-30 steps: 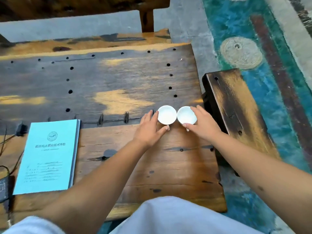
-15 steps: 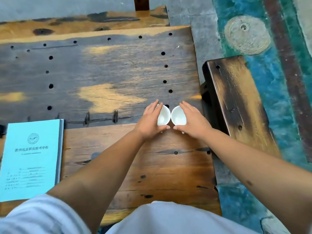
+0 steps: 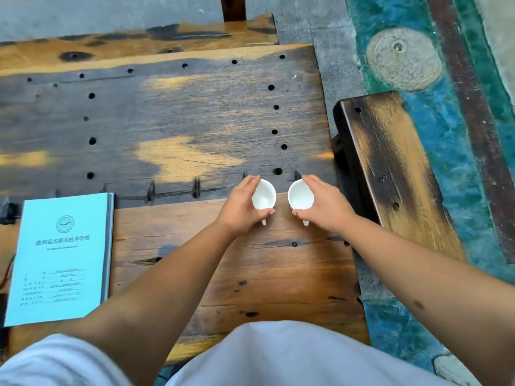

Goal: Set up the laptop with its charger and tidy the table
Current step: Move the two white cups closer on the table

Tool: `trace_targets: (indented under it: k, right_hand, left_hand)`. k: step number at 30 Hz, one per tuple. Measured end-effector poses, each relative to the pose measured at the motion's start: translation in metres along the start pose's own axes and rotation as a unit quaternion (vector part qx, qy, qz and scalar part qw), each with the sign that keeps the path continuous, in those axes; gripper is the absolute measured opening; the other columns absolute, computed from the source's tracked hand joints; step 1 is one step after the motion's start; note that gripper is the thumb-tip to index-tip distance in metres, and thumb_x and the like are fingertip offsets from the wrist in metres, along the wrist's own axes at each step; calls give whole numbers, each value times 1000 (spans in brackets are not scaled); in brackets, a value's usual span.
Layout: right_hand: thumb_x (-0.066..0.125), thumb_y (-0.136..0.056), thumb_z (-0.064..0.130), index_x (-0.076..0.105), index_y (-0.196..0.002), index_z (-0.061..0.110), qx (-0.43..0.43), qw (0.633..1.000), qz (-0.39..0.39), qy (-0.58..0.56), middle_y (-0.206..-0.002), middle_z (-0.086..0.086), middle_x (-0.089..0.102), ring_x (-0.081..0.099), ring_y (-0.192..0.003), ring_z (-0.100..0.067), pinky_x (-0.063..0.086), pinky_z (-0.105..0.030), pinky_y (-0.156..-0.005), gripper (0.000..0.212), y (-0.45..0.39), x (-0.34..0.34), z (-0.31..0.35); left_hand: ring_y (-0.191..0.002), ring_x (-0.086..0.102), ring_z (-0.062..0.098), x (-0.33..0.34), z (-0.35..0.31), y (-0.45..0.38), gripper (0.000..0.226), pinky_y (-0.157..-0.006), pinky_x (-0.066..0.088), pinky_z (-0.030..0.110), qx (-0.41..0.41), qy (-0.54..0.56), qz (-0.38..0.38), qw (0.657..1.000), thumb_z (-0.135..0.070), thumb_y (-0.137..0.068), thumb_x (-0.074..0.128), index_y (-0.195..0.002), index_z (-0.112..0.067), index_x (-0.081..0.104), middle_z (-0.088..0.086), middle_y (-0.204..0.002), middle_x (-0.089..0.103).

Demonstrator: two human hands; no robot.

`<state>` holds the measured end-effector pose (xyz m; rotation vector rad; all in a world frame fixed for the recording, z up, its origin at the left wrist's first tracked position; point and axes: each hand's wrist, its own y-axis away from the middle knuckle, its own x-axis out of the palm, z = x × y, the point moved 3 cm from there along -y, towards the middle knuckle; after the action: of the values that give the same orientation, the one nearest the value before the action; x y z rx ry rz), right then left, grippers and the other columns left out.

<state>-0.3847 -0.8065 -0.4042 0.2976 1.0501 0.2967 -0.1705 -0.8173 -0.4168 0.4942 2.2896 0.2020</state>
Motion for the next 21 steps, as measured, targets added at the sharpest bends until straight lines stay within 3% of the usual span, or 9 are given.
trace_targets:
  k: [6, 13, 19, 21]
  right_hand:
    - [81, -67, 47, 38, -145, 17, 16, 999, -7, -27, -152, -2, 40, 37, -137, -22, 31, -35, -110, 94, 51, 7, 6]
    - [80, -68, 46, 39, -144, 17, 34, 999, -4, -26, -150, 2, 41, 43, -131, -22, 38, -33, -102, 91, 125, 31, 18]
    - [81, -68, 44, 36, -147, 19, 75, 996, -6, -43, -154, 0, 36, 36, -137, -21, 30, -30, -107, 94, 175, 66, 27]
    - [80, -68, 46, 35, -147, 20, 87, 996, -7, -36, -155, 1, 34, 36, -137, -21, 30, -30, -107, 94, 189, 79, 29]
  left_hand:
    - [-142, 32, 23, -1, -5, 55, 96, -110, 16, 16, -1, -4, 7, 1000, -37, -73, 84, -150, -8, 34, 7, -155, 36]
    - [-136, 38, 24, 11, 6, 127, 94, -111, 23, 22, 8, -17, 34, 999, -39, -74, 83, -148, -6, 35, 6, -149, 41]
    - [-131, 43, 24, 24, 25, 168, 96, -111, 34, 35, 37, -26, 65, 997, -43, -71, 83, -148, -9, 36, 2, -147, 42]
    - [-131, 42, 24, 30, 31, 180, 96, -112, 32, 32, 46, -25, 74, 996, -43, -71, 83, -148, -9, 37, 3, -146, 42]
